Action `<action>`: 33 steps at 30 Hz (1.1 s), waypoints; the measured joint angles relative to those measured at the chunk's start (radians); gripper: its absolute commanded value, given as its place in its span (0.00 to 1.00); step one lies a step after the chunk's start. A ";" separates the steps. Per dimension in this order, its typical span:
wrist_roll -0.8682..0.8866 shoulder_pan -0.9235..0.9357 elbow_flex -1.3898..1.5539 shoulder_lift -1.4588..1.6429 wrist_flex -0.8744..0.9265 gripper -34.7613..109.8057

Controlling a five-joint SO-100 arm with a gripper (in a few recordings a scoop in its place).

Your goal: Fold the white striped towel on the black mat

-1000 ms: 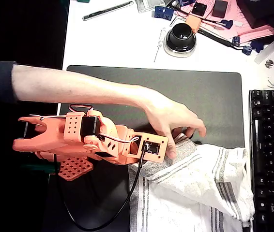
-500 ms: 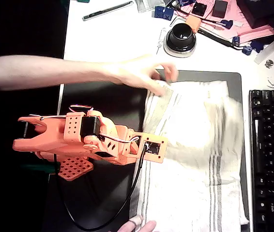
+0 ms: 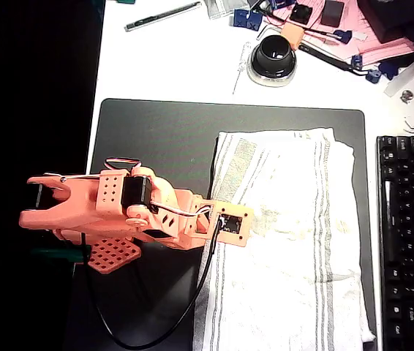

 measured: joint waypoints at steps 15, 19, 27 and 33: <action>0.097 -0.002 0.000 0.000 0.000 0.28; 0.101 -0.003 0.000 0.000 0.000 0.24; -0.031 -0.009 0.000 0.000 0.009 0.24; -0.147 -0.005 0.000 0.000 0.005 0.24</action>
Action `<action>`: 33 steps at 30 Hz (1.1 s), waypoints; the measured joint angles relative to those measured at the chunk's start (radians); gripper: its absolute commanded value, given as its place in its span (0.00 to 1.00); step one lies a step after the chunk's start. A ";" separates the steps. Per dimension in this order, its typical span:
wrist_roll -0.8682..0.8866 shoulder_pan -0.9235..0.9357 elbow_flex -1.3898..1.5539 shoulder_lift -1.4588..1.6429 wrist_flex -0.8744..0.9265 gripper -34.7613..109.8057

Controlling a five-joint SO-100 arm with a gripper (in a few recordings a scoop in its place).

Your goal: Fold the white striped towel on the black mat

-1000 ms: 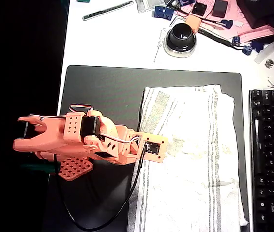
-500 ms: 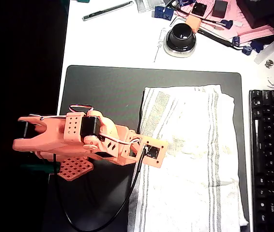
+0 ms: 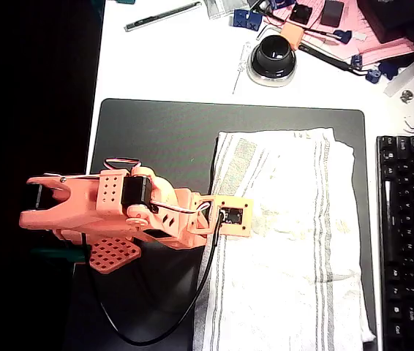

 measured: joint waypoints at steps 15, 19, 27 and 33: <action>-0.222 -0.003 -0.239 -0.123 0.051 0.24; -0.153 -0.052 -0.433 -0.285 0.051 0.24; 0.074 -0.235 -0.773 -0.704 -0.055 0.24; 0.291 -0.416 -0.969 -1.009 -0.135 0.24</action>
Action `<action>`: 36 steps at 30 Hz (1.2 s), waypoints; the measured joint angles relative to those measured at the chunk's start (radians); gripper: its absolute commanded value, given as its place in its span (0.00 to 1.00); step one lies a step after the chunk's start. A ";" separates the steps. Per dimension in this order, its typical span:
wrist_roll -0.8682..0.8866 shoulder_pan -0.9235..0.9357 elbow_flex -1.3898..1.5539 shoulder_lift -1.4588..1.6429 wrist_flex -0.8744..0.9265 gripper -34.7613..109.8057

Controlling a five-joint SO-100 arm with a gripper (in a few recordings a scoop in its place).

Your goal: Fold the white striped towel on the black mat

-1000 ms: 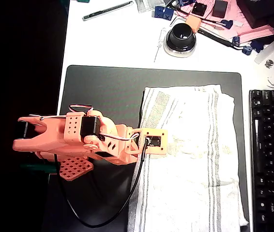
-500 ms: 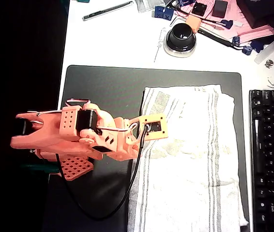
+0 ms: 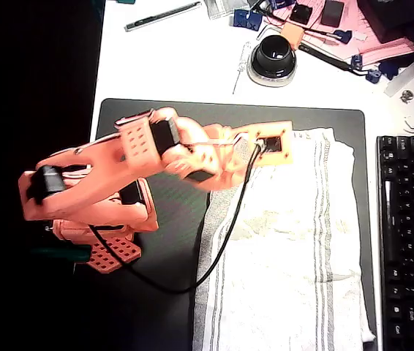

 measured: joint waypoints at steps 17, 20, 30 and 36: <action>0.110 -0.152 -0.546 -0.781 -0.037 0.33; 0.097 -0.112 -0.600 -0.811 -0.037 0.33; 0.114 -0.140 -0.649 -0.887 0.031 0.33; 0.147 -0.212 -0.479 -0.876 -0.003 0.33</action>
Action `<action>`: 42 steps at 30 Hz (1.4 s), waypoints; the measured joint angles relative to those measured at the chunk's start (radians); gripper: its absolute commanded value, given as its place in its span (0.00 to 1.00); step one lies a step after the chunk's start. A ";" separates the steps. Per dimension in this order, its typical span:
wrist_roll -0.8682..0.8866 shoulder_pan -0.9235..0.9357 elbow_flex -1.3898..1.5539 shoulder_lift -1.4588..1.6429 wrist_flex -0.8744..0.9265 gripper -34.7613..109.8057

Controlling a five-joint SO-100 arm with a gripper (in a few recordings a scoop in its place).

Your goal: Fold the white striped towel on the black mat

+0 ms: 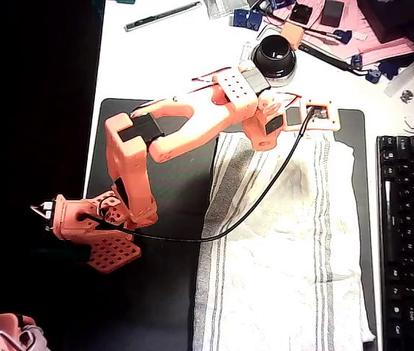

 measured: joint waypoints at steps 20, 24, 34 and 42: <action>0.018 -0.038 0.061 -0.098 -0.160 0.31; 0.014 -0.037 0.054 -0.144 -0.176 0.27; -0.003 -0.064 0.061 -0.129 -0.141 0.24; 0.044 -0.221 0.069 0.034 0.008 0.24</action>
